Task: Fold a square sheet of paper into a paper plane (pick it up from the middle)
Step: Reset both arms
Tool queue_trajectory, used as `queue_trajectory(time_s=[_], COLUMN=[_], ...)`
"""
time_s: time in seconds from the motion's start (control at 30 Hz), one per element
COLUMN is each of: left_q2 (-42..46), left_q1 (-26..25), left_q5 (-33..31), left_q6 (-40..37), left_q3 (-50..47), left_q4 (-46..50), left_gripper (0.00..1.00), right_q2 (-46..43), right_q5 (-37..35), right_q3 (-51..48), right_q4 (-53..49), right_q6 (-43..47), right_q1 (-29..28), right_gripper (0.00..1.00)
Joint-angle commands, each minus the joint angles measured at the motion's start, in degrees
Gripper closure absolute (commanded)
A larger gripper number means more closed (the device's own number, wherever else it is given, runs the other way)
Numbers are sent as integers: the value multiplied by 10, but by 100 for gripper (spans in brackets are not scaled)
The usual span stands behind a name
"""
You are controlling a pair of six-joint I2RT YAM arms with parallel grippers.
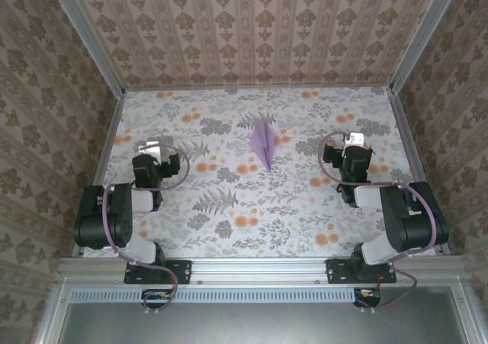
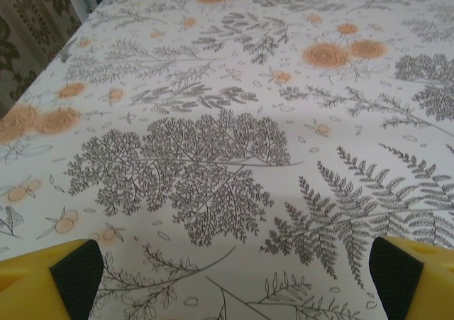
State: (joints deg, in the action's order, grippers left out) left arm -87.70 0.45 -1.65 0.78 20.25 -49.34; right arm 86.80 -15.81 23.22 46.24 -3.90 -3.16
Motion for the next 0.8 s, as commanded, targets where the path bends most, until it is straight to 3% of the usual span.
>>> queue_trajectory(time_s=[0.0, 0.17, 0.77], left_q2=[0, 0, -3], left_q1=[2, -11, -14], left_q5=[3, -22, 9], left_q6=[-11, -21, -36], left_q3=[17, 20, 35], left_q4=[-17, -11, 14], left_gripper=[0, 0, 0], right_q2=[10, 10, 7], right_q5=[44, 47, 72], right_q3=[-9, -6, -15], right_q4=[50, 45, 57], right_q6=[13, 12, 23], right_q1=[3, 5, 6], right_gripper=[0, 0, 0])
